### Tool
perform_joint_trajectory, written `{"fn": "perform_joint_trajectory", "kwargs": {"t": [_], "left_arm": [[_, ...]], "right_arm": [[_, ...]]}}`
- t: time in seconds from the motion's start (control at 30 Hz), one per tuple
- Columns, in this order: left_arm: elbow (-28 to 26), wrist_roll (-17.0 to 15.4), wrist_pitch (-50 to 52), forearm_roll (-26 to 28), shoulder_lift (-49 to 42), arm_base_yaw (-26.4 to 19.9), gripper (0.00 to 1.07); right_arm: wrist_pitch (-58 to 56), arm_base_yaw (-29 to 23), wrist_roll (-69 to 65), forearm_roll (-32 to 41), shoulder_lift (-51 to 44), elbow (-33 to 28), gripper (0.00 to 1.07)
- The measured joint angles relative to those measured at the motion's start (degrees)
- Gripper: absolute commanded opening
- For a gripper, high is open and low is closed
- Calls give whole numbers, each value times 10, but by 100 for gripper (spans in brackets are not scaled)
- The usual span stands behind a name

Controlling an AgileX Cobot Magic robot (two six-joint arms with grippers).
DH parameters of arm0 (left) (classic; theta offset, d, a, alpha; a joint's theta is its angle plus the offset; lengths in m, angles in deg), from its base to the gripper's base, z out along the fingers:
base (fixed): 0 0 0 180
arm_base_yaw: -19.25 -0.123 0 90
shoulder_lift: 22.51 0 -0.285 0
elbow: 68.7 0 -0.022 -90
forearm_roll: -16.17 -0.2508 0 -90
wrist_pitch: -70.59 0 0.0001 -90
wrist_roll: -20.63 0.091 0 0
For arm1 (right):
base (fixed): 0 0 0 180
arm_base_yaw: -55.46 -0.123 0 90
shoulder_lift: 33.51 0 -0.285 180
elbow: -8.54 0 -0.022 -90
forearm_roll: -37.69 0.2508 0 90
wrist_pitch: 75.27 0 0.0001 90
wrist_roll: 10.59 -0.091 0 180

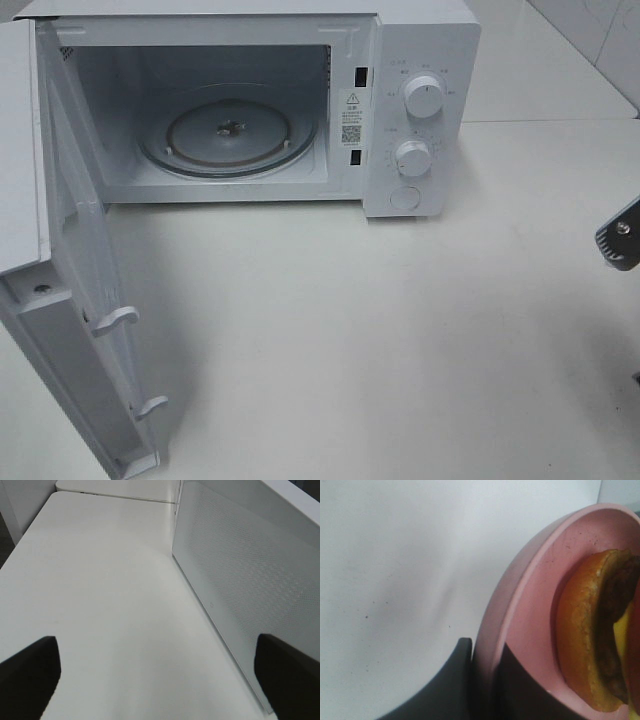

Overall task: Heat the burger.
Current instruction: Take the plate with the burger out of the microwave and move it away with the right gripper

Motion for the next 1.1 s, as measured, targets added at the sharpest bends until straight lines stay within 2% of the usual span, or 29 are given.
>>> {"fn": "perform_joint_trajectory", "kwargs": {"t": [0.17,0.47,0.8,0.93,1.1], "left_arm": [[0,0,0,0,0,0,98],[0,0,0,0,0,0,98],[0,0,0,0,0,0,98],[0,0,0,0,0,0,98],[0,0,0,0,0,0,98]], "right_arm": [[-3,0,-48,-1,60,0,0],[62,0,-176,-12,160,2,1],[90,0,-236,-45,231,3,1],[109,10,-248,-50,248,7,1],[144,64,-268,-62,296,17,2]]}}
